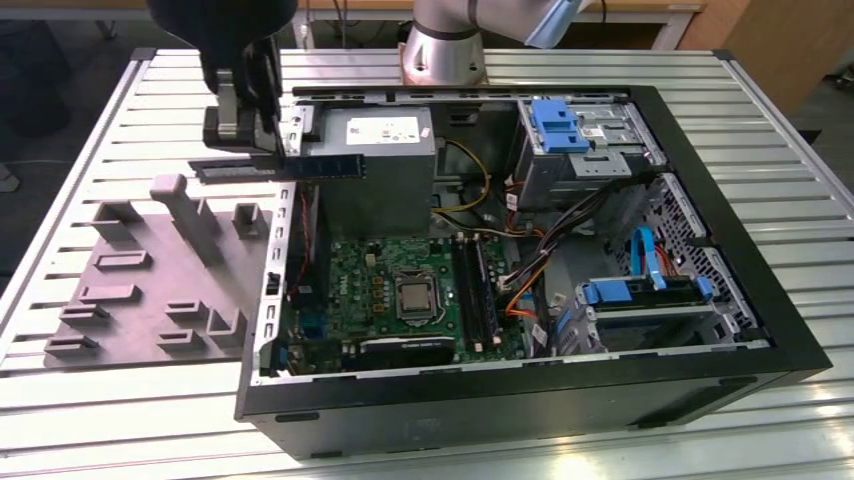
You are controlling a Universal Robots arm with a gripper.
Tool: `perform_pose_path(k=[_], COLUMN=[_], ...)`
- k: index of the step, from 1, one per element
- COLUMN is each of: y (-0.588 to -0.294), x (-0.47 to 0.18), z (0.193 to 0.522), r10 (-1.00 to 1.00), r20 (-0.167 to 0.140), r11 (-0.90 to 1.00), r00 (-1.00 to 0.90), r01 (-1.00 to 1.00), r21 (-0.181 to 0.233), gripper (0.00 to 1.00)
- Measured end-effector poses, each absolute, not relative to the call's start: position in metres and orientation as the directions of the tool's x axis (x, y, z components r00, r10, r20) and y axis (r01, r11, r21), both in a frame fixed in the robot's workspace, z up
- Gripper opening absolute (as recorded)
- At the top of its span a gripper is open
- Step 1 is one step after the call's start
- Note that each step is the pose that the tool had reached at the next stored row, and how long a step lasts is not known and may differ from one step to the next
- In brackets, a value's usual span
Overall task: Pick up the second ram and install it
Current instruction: 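Pick up the second ram and move it above second insertion slot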
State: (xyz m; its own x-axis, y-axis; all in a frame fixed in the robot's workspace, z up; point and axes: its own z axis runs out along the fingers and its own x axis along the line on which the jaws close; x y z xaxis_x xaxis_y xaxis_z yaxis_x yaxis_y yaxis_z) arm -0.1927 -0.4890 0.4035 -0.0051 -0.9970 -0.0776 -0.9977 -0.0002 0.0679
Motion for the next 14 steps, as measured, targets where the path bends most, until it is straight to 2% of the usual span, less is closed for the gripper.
perform_pose_path(k=[14], y=[-0.489], x=[-0.16], z=[0.404], r10=[-0.997], r20=[-0.078], r11=[0.0], r00=[-0.005], r01=[-0.998], r21=[0.068], gripper=[0.12])
